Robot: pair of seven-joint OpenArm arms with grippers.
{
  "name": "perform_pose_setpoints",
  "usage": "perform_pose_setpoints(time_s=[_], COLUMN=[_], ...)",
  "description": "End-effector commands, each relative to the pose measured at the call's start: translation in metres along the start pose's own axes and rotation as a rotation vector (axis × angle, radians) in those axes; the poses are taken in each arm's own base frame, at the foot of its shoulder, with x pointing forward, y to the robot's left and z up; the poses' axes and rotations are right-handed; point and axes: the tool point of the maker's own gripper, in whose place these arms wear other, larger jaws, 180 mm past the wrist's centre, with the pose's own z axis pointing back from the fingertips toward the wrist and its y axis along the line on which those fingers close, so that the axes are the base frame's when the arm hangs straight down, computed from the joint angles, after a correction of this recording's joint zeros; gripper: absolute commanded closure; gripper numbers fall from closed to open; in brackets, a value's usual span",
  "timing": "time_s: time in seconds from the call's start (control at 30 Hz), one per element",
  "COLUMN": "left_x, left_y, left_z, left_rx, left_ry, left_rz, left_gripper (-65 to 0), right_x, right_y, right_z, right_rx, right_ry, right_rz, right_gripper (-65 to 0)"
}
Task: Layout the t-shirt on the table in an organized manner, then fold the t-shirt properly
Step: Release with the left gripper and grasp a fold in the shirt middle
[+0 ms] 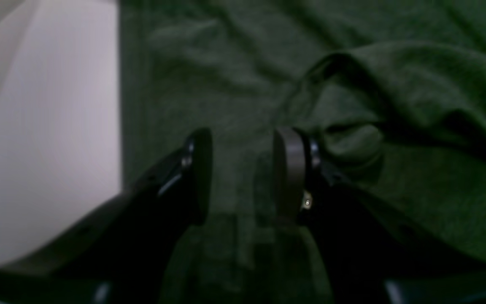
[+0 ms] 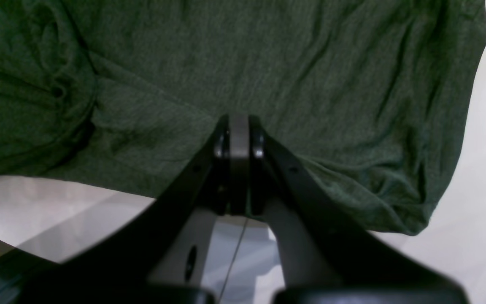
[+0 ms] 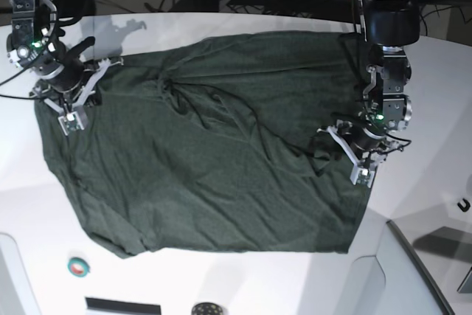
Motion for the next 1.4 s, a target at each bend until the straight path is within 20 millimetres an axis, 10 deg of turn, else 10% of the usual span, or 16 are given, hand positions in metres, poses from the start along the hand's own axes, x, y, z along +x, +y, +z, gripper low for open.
perform_pose_setpoints(time_s=[0.0, 0.13, 0.23, 0.9, 1.1, 1.37], left_x=[0.011, 0.01, 0.011, 0.037, 0.048, 0.024], left_y=[0.011, 0.011, 0.011, 0.016, 0.015, -0.009], left_z=[0.001, 0.0, -0.001, 0.012, 0.023, 0.006], left_rx=[0.019, 0.018, 0.018, 0.038, 0.048, -0.01], left_ry=[-0.029, -0.023, -0.025, -0.048, -0.048, 0.03], left_rz=[-0.003, 0.0, 0.0, -0.019, -0.035, -0.027], left_gripper=[-23.5, -19.7, 0.0, 0.0, -19.4, -29.8], right_x=[0.013, 0.012, 0.012, 0.013, 0.006, 0.004], right_y=[-0.004, -0.003, -0.004, -0.004, -0.004, -0.004], right_z=[0.003, 0.002, 0.002, 0.002, -0.004, -0.006], right_rx=[-0.006, -0.004, -0.005, -0.006, -0.001, 0.0], right_ry=[-0.042, -0.041, -0.04, -0.042, -0.019, -0.014], right_rz=[0.012, 0.012, 0.014, 0.014, 0.0, -0.005], right_gripper=[-0.9, -0.9, -0.8, -0.6, -0.6, -0.3])
